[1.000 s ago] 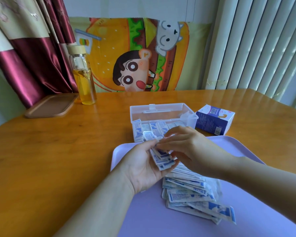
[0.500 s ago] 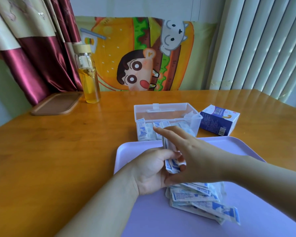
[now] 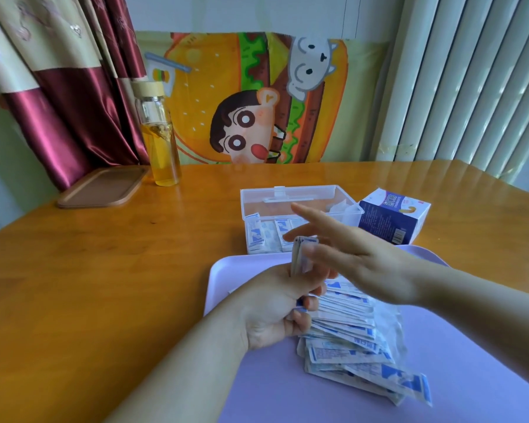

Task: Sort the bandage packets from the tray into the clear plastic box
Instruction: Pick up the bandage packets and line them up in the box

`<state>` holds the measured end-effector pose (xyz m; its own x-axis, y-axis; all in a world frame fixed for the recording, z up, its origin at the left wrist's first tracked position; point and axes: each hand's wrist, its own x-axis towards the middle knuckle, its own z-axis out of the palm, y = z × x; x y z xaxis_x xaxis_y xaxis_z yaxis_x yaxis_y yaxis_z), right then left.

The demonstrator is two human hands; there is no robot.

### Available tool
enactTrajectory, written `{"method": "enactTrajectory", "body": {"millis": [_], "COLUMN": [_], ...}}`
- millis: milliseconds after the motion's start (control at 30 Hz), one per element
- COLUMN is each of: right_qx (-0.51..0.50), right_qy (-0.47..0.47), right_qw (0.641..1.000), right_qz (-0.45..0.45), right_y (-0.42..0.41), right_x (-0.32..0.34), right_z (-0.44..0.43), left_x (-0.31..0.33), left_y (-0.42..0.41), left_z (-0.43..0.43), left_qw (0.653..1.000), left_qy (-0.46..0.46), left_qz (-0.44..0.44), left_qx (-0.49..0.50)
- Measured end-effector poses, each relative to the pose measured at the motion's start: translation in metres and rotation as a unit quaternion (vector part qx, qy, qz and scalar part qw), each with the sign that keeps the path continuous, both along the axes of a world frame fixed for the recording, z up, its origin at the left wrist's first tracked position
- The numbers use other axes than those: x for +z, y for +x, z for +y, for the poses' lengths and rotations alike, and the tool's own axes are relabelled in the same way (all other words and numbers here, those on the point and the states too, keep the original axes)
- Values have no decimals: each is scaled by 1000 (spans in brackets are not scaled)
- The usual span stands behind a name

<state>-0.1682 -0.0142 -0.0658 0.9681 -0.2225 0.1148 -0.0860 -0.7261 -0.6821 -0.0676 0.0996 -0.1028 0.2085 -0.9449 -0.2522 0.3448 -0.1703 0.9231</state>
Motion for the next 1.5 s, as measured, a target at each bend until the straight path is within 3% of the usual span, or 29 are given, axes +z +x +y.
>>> {"method": "enactTrajectory", "body": {"millis": [133,267,367,500,633,767,867,967,1067,1167,1267,1500], "right_qx": [-24,-34,-41,-64,-36,9,21,-10,-127,-207,-227,-219], "right_qy": [-104,-143,-101,33,137,185,173,136,84,43,32,200], "right_qw": [994,989,992,987,985,981,984,989,983,977,969,937], "right_qz": [20,-12,-69,-146,-102,-53,-46,-65,-97,-21,95,186], "right_y": [4,8,10,11,14,24,35,49,69,93,110,146], "right_x": [3,7,12,15,11,7,11,33,56,56,42,22], "right_z": [3,4,5,5,1,0,4,-6,-36,-66,-80,-81], "left_x": [-1,-2,3,6,7,13,20,18,7,-4,-14,-18], "left_y": [-1,-2,-1,7,22,28,27,44,64,73,75,75], "left_z": [-1,-2,-1,-1,1,6,9,8,7,6,3,1], "left_qw": [1000,996,990,973,935,929,915,897,839,787,784,789], "left_qy": [7,-2,-49,-95,-105,-135,-156,-163,-94,-42,-16,-16], "left_qz": [-8,-83,-127,-192,-323,-339,-366,-388,-488,-571,-590,-593], "left_qx": [1,20,41,86,101,66,67,138,223,229,193,160]}}
